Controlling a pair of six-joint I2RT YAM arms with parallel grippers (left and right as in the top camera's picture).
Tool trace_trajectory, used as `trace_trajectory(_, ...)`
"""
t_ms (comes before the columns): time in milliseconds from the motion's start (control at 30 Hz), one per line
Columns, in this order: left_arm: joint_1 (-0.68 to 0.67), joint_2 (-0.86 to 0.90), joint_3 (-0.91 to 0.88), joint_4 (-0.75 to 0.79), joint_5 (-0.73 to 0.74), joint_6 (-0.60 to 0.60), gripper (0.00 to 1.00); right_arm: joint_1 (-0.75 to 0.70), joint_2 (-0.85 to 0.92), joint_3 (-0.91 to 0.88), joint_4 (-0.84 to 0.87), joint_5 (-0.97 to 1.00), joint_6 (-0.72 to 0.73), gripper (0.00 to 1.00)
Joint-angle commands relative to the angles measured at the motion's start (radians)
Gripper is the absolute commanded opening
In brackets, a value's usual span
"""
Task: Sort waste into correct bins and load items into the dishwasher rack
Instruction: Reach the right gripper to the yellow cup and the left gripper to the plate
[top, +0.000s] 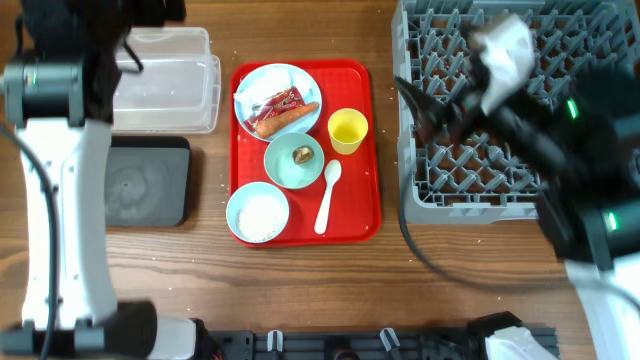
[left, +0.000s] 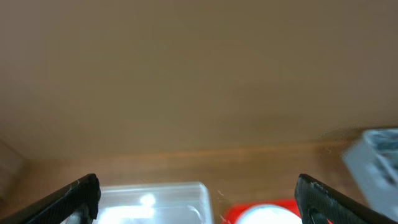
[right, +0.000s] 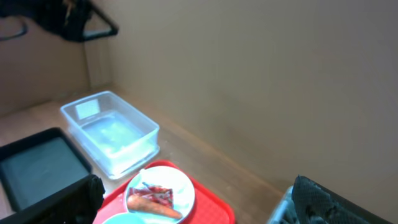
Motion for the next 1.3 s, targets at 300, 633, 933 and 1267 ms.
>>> trace_trajectory(300, -0.016, 0.225, 0.092, -0.332, 0.076, 0.149, 1.00, 0.001, 0.467, 0.112, 0.018, -0.496, 0.085, 1.00)
trace_trajectory(633, -0.015, 0.237, 0.092, -0.500, 0.186, -0.012, 1.00, 0.041, 0.605, 0.112, -0.093, -0.069, 0.353, 1.00)
trace_trajectory(933, -0.095, 0.345, 0.090, -0.535, 0.183, -0.115, 0.94, 0.064, 0.581, 0.130, -0.394, 0.378, 0.477, 1.00)
trace_trajectory(1267, -0.359, 0.558, 0.090, -0.523, 0.188, -0.306, 0.71, 0.027, 0.376, 0.130, -0.375, 0.459, 0.418, 0.99)
